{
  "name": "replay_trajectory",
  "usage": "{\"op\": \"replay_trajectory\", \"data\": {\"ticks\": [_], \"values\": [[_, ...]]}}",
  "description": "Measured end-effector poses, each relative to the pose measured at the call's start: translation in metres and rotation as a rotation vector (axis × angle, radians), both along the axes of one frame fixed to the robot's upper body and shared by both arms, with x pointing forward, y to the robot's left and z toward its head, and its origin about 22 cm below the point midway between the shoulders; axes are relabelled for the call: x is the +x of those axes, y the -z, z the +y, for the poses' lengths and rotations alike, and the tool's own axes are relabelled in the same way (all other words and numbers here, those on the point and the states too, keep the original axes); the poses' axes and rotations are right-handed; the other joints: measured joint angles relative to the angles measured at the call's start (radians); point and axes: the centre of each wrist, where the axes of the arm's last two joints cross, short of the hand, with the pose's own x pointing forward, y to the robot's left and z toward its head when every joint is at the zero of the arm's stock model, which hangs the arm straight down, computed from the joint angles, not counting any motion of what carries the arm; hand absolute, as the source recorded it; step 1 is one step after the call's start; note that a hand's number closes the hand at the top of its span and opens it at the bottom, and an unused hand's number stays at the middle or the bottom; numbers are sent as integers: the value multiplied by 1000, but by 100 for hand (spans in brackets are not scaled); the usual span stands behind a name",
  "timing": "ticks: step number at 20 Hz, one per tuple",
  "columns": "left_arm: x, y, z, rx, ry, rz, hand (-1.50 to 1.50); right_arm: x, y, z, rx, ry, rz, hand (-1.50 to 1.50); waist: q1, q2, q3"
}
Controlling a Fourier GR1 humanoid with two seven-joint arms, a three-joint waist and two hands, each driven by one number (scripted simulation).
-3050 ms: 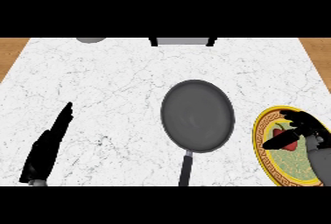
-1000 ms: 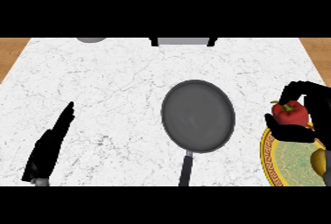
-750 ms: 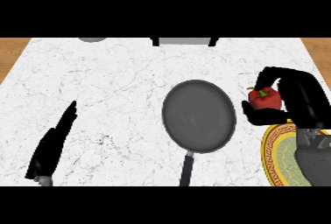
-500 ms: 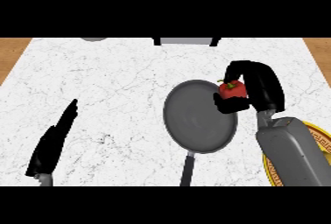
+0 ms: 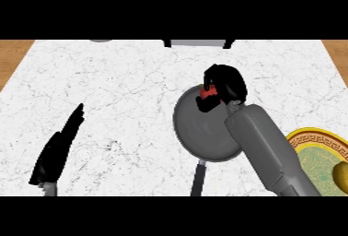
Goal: Pick the bell pepper from the plate and place it in the pan
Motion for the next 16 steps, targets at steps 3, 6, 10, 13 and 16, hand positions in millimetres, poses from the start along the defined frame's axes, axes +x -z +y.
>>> {"op": "replay_trajectory", "data": {"ticks": [3, 6, 10, 13, 16], "values": [[2, -3, -1, -2, 13, 0, 0, 1, 21, 6, 92, 9, 113, -150, 8, 3, 1], [3, -1, 0, -1, 14, -3, 0, 4, 35, 6, 210, 60, 229, -150, 15, 5, 1], [4, -3, -5, -7, 23, -4, 0, 8, 46, 3, 384, 92, 257, -150, 26, 7, 2], [7, -6, -9, -4, 25, -9, 0, 12, 45, 5, 493, 103, 179, -150, 26, 6, 2], [3, -4, -7, -3, 19, -8, 0, 16, 41, 3, 593, 140, 72, -150, 24, 5, 2]]}}
